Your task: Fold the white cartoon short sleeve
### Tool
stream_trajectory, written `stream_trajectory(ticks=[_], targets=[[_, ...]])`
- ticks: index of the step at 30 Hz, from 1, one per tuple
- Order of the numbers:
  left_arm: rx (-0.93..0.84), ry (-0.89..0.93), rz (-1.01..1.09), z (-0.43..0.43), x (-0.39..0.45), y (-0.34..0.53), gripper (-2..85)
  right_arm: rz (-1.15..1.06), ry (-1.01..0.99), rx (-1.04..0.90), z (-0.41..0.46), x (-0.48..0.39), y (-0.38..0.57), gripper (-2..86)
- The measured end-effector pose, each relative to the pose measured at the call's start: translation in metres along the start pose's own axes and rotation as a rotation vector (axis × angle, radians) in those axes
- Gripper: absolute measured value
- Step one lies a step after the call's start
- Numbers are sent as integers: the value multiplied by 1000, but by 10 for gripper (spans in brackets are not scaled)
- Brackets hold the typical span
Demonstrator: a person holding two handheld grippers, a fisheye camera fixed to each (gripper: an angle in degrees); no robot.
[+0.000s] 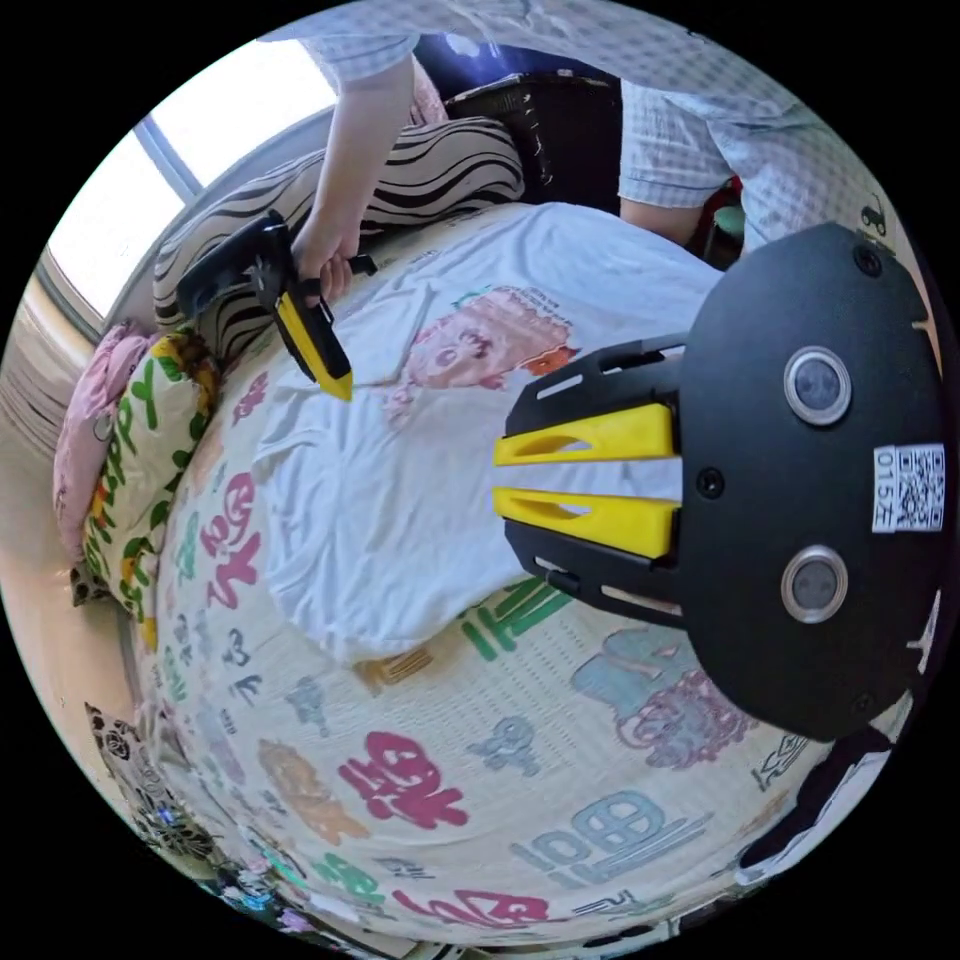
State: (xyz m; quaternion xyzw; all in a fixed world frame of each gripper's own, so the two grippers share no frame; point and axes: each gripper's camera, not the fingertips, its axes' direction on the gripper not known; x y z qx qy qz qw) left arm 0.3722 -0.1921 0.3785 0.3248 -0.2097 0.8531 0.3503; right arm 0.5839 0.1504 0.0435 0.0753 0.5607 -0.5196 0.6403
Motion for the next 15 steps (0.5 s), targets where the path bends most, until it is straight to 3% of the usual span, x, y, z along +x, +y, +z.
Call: stream_trajectory(ticks=[4,8,12,15], targets=[[105,-75,22,-19,-40,-77,105,66,280,155,-37,42,3,68],[-24,-85,25,20,-70,-148,119,57,417,21,-22,74,-8,101],[-169,-146,53,50,-67,-169,109,89,391,-89,5,88,-5,86],[-180,-125,62,43,-61,-163,37,69,347,-94,11,84,7,10]])
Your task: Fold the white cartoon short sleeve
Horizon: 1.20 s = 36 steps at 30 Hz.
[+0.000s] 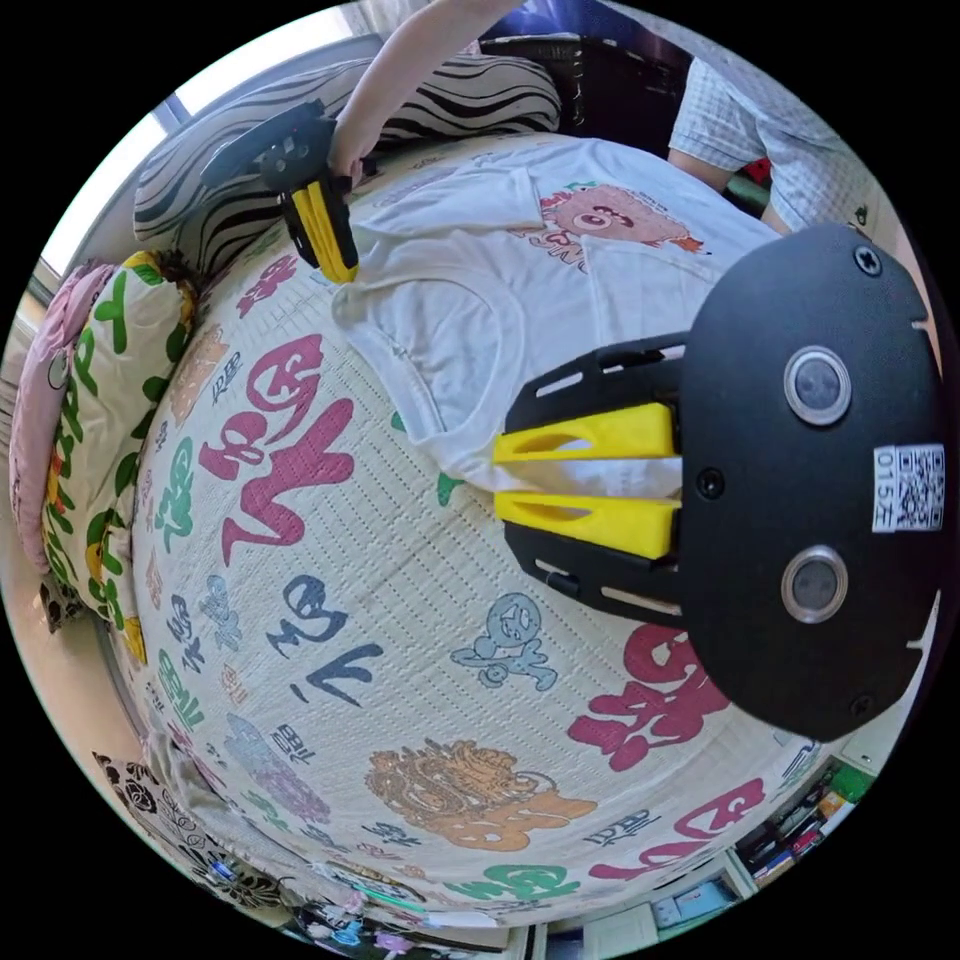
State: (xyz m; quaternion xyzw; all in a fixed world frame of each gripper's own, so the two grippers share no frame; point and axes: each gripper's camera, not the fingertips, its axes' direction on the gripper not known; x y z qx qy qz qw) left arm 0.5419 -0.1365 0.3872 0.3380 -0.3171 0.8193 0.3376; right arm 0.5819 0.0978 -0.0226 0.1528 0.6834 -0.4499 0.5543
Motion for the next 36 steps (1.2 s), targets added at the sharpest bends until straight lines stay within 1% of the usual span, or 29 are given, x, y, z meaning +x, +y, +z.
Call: stream_trajectory(ticks=[1,2,4,6,8,12,15,17,21,22,24,26,29,33,36], targets=[[-9,58,-3,-3,1,4,16,-8,-24,-11,2,-3,6,3],[7,71,-26,-9,2,10,8,-16,-9,-8,2,-6,13,-3],[62,44,-55,-27,4,19,1,5,25,22,-3,-6,24,-7],[103,65,-82,-46,5,21,-2,47,58,79,-15,-2,35,-8],[135,38,-89,-72,17,20,-4,120,35,142,-34,7,46,-10],[177,-35,-38,-109,53,29,-5,140,66,192,-54,0,69,-10],[227,-70,31,-137,96,68,-5,88,50,261,-71,-20,113,-10],[261,-52,92,-153,140,118,-4,39,-10,290,-81,-41,163,-10],[287,39,106,-157,212,207,-4,-46,-78,262,-79,-88,250,-9],[285,67,92,-152,236,237,-4,-61,-95,222,-71,-106,278,-9],[236,94,63,-137,270,277,-3,-84,-118,154,-55,-134,315,-9],[130,142,7,-108,309,320,-3,-95,-161,64,-30,-166,356,-9],[4,156,-49,-72,346,360,-3,-80,-227,-42,3,-190,392,-9],[-85,183,-86,-39,371,389,-1,-88,-231,-123,35,-207,420,-8],[-119,189,-52,-28,385,395,2,-124,-197,-166,50,-213,431,-4]])
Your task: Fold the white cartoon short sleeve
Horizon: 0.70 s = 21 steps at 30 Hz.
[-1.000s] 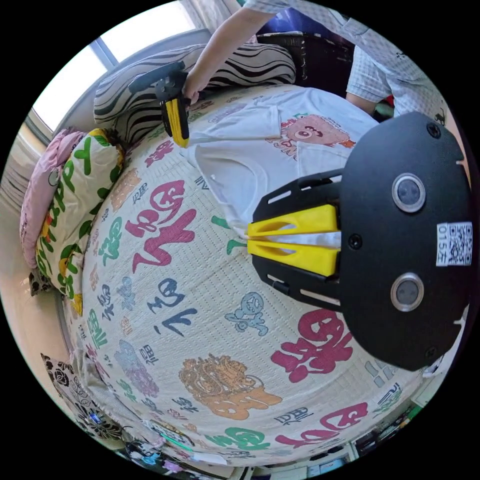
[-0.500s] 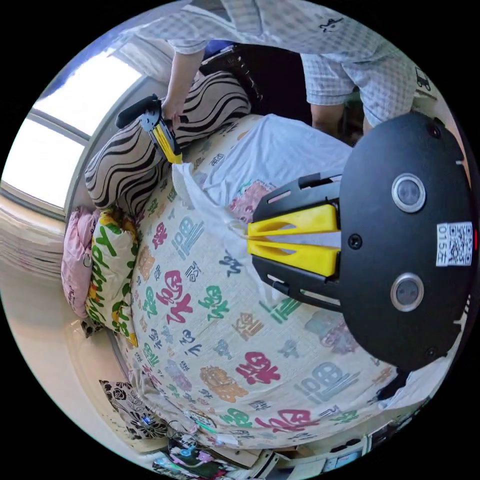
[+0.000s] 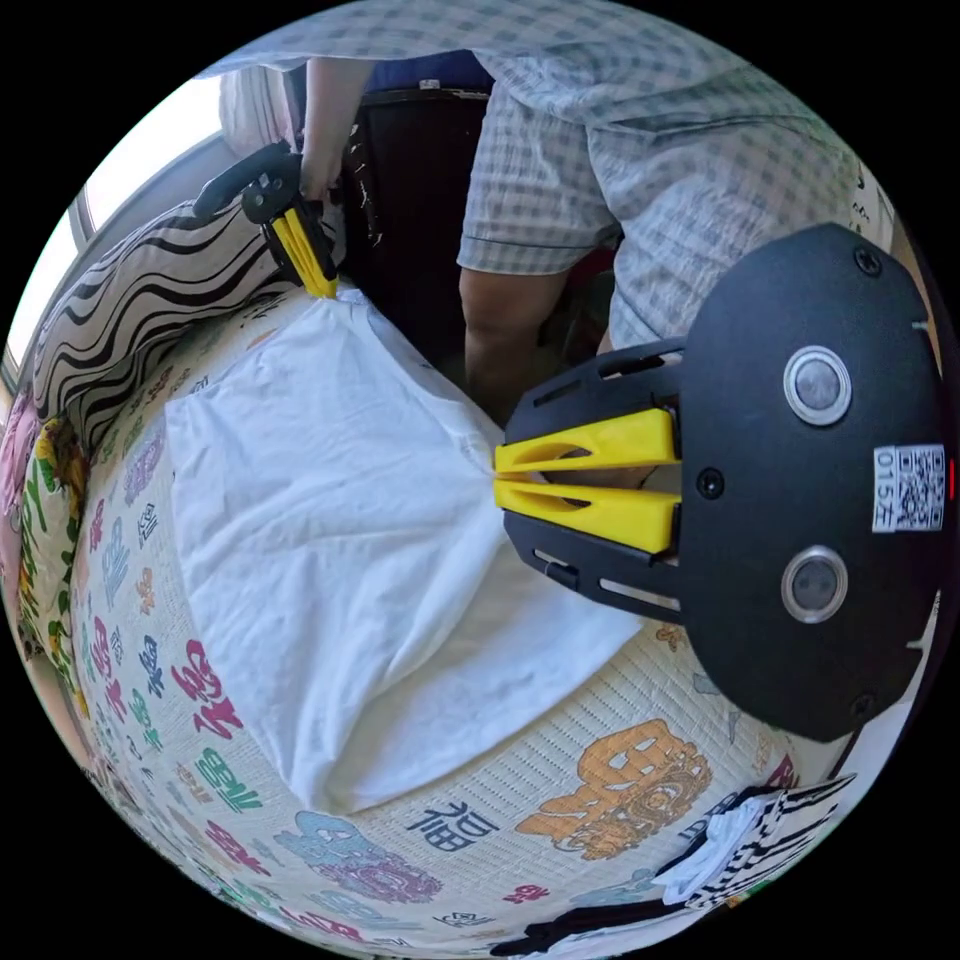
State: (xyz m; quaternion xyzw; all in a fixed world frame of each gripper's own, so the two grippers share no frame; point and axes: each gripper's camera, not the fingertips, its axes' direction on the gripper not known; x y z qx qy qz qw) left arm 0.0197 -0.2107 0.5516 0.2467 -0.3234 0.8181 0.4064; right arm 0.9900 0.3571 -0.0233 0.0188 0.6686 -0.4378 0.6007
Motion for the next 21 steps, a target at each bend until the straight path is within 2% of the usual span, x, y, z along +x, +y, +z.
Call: stream_trajectory(ticks=[7,13,15,18,19,21], targets=[[-96,49,-99,28,-5,-6,59,117,15,-13,11,21,13,54],[68,65,-135,2,-1,-34,60,88,-30,98,-5,25,-4,46],[23,88,-125,21,0,-46,59,61,-62,66,9,24,-15,33],[-156,50,-111,67,-1,-48,49,22,-52,-111,47,24,-26,3],[-189,79,-121,76,-3,-43,41,31,-70,-166,56,28,-27,2],[-225,176,-144,77,-11,-43,36,35,-122,-150,47,38,-28,9]])
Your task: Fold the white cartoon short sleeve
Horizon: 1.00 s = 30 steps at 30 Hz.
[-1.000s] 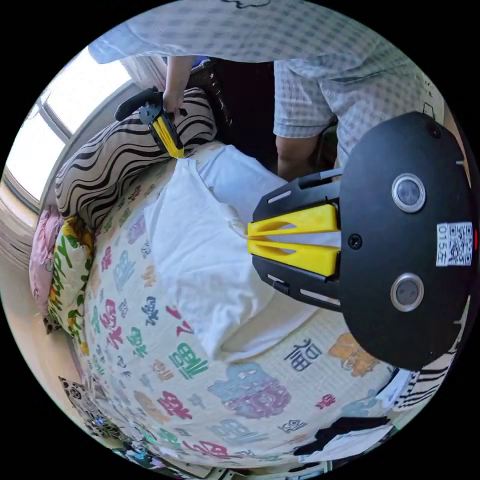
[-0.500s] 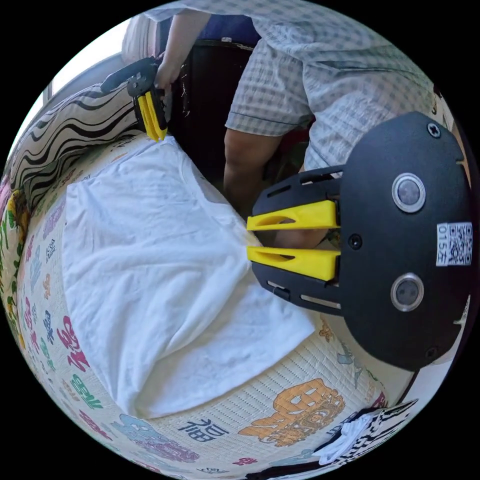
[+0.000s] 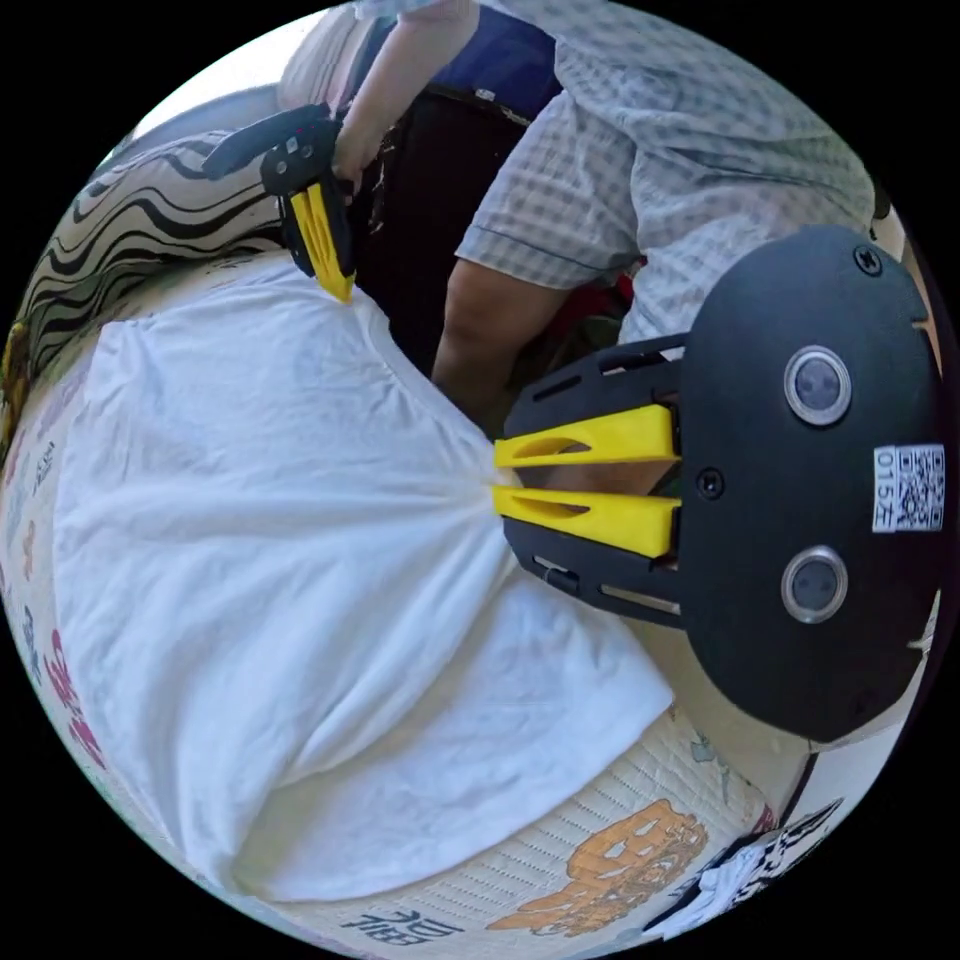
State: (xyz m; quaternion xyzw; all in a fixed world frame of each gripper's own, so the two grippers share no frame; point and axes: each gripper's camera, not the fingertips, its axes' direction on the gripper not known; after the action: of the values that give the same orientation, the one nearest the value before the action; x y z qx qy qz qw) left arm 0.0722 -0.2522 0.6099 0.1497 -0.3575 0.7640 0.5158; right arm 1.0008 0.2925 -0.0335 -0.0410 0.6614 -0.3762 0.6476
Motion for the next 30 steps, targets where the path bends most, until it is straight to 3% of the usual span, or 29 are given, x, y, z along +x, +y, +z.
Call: stream_trajectory(ticks=[3,5,9,12,17,19,24,26,30], targets=[[142,27,35,-53,-9,-10,49,74,-22,178,-51,35,2,46],[273,-117,65,-109,-24,-29,71,181,27,363,-97,81,3,74],[365,-289,78,-167,-67,-75,95,292,117,470,-136,151,-11,96],[330,-261,101,-184,-99,-118,113,262,104,414,-145,187,-33,103],[-30,-273,237,-144,-111,-169,101,110,33,165,-130,203,-67,52],[-34,-321,258,-143,-107,-171,69,90,55,142,-129,202,-72,30],[-77,-202,301,-160,-111,-180,9,139,4,204,-150,219,-75,3],[-46,-119,291,-186,-122,-189,2,142,-61,211,-168,238,-81,1],[49,-100,283,-234,-139,-213,-2,110,-10,175,-193,255,-106,1]])
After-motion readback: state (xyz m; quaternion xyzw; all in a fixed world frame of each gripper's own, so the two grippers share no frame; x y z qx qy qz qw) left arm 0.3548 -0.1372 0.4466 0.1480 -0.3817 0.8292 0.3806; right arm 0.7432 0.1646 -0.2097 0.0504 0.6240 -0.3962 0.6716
